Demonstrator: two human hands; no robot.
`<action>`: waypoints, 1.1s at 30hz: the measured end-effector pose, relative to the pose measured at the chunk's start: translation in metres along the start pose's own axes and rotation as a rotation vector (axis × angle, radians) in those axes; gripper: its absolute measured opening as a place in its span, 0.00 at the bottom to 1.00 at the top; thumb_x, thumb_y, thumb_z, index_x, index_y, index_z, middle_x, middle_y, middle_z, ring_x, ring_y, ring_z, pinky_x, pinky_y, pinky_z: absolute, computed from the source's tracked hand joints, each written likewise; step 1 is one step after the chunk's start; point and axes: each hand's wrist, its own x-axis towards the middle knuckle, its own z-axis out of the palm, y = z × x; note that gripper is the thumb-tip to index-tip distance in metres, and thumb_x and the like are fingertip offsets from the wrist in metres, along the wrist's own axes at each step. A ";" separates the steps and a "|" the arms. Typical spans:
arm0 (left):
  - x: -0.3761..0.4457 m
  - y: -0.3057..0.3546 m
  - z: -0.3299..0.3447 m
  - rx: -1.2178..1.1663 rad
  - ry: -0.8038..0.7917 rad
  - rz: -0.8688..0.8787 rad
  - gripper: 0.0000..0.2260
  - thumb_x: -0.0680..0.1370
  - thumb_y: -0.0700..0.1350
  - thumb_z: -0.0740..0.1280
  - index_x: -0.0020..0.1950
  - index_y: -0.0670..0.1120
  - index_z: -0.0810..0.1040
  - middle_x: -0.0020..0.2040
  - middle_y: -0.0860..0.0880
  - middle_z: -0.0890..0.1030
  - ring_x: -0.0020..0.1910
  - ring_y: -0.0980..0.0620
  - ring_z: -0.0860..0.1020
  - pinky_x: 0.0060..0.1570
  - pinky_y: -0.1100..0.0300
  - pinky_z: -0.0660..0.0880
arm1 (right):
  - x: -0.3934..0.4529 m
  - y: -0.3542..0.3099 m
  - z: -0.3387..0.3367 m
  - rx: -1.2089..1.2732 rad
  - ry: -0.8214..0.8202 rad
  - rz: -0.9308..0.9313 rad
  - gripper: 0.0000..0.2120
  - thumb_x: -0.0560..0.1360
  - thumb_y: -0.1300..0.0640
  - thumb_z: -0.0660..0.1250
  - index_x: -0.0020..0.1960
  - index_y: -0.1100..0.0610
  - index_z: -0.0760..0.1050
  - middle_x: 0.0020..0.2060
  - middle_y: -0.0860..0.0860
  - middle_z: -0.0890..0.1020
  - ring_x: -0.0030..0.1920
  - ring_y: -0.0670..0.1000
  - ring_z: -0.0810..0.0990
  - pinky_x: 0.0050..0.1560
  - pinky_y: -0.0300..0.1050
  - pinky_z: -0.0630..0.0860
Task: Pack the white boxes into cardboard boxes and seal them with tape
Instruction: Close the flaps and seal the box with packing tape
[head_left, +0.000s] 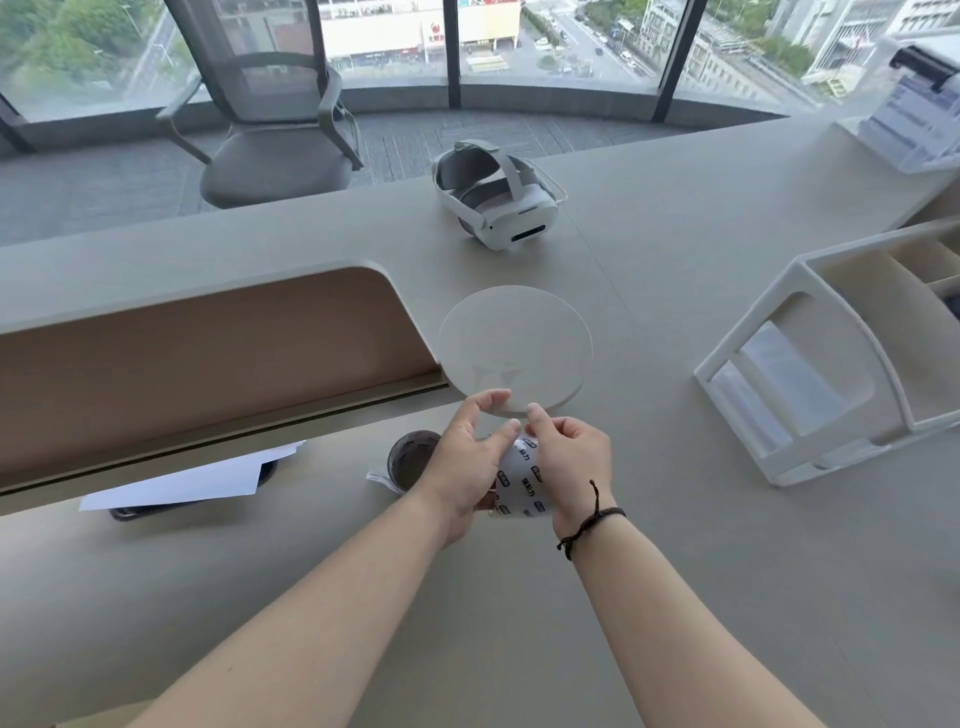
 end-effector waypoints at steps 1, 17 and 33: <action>0.001 -0.001 0.000 0.005 0.009 0.002 0.11 0.82 0.49 0.66 0.57 0.68 0.75 0.43 0.46 0.83 0.39 0.48 0.79 0.40 0.52 0.76 | 0.002 0.001 0.001 0.004 0.009 0.007 0.16 0.77 0.47 0.72 0.39 0.59 0.79 0.34 0.51 0.79 0.35 0.53 0.76 0.38 0.44 0.73; 0.003 -0.018 0.013 0.009 0.243 0.040 0.22 0.80 0.45 0.68 0.63 0.61 0.59 0.48 0.40 0.82 0.43 0.45 0.81 0.41 0.53 0.79 | 0.009 -0.003 0.012 -0.010 0.041 0.133 0.21 0.69 0.40 0.76 0.38 0.58 0.76 0.29 0.49 0.77 0.32 0.52 0.76 0.36 0.44 0.73; 0.031 0.005 0.014 0.009 0.181 -0.213 0.18 0.75 0.65 0.67 0.50 0.53 0.87 0.48 0.53 0.87 0.50 0.48 0.85 0.58 0.46 0.80 | 0.020 0.011 0.005 0.036 -0.145 0.038 0.17 0.78 0.40 0.65 0.42 0.48 0.87 0.42 0.45 0.88 0.52 0.53 0.86 0.61 0.57 0.79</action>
